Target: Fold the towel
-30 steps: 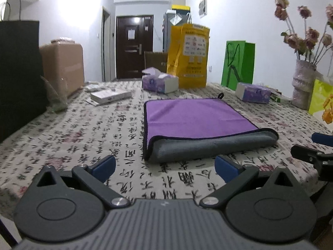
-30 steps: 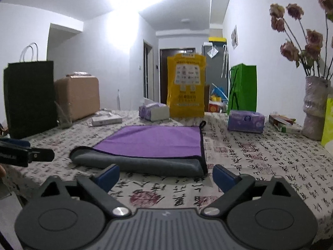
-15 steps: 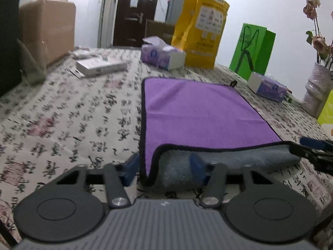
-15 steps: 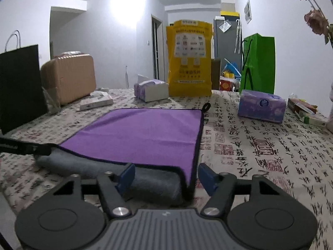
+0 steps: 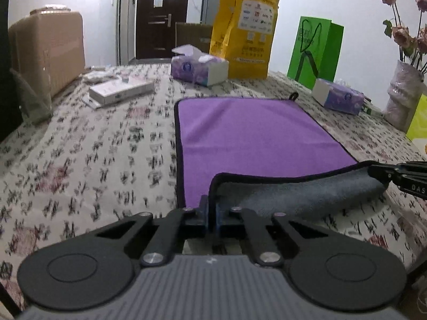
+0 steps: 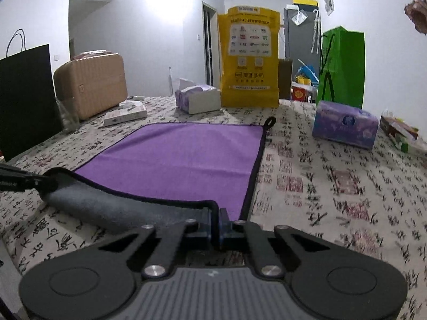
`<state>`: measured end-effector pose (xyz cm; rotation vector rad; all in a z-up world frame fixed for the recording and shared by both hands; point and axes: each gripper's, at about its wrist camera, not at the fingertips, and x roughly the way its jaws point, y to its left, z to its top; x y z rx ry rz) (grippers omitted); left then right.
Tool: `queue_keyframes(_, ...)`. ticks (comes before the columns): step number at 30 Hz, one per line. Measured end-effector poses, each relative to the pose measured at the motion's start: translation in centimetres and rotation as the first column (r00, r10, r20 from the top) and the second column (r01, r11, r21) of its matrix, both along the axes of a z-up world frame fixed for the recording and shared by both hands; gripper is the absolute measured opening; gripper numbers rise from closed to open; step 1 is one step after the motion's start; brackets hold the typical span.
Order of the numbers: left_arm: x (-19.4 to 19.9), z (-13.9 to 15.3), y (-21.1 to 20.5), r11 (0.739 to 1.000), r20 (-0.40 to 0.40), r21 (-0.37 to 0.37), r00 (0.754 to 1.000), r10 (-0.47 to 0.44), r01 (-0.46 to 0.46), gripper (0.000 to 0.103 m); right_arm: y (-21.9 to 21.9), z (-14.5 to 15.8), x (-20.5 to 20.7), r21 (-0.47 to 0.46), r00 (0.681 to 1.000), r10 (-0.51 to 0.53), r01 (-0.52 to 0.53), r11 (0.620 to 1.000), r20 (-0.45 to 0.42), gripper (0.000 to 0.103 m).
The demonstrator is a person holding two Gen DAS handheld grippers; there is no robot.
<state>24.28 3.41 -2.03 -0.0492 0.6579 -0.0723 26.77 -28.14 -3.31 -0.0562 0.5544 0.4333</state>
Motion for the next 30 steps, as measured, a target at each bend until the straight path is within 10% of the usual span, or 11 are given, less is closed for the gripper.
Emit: queue_keyframes(30,23.7,1.6,4.1,0.997,-0.075,-0.055,0.996,0.053,-0.058,0.005,3.8,2.3,23.3,-0.003,0.999,-0.019,0.019,1.0,-0.027,0.005)
